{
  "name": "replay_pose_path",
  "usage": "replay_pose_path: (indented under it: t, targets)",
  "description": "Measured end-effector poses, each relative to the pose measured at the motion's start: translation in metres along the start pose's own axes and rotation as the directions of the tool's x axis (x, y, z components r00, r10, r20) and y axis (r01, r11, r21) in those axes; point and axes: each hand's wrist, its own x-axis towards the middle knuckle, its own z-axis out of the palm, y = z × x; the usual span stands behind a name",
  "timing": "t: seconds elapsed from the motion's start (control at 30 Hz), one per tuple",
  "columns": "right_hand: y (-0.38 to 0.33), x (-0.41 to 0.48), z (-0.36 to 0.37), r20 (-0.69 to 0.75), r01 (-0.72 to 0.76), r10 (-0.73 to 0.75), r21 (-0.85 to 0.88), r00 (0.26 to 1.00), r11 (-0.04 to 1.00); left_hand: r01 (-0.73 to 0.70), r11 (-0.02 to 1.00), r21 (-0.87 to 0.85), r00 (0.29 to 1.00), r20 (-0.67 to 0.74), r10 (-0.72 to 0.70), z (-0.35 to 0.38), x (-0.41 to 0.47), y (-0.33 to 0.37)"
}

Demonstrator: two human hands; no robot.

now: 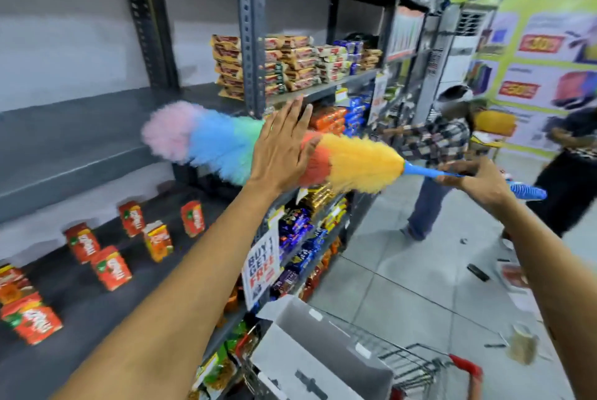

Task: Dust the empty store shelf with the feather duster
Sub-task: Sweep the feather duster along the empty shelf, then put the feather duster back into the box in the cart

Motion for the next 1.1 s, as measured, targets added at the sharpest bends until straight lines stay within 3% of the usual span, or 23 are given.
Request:
replay_pose_path:
  t: [0.17, 0.3, 0.4, 0.67, 1.1]
  targets:
    - [0.064, -0.022, -0.032, 0.036, -0.164, 0.175, -0.201, 0.984, 0.966, -0.025, 0.997, -0.072, 0.999, 0.031, 0.027, 0.037, -0.008, 0.029]
    - [0.086, -0.042, -0.023, 0.032, -0.165, 0.223, -0.578, 0.974, 0.799, -0.011, 0.988, -0.153, 0.994, 0.103, 0.027, 0.068, -0.028, 0.045]
    - [0.097, -0.047, 0.004, 0.065, -0.101, 0.212, -0.720, 0.975, 0.687, -0.004, 0.983, -0.184, 0.987, 0.156, 0.034, 0.094, -0.054, 0.051]
    - [0.139, -0.052, 0.110, 0.163, -0.038, 0.275, -0.797, 0.947, 0.603, 0.172, 0.957, -0.233, 0.911, 0.408, -0.064, 0.161, -0.140, 0.051]
    - [0.217, -0.087, 0.278, 0.228, -0.072, 0.449, -0.826, 0.864, 0.558, 0.286, 0.939, -0.188, 0.765, 0.635, -0.106, 0.266, -0.246, 0.055]
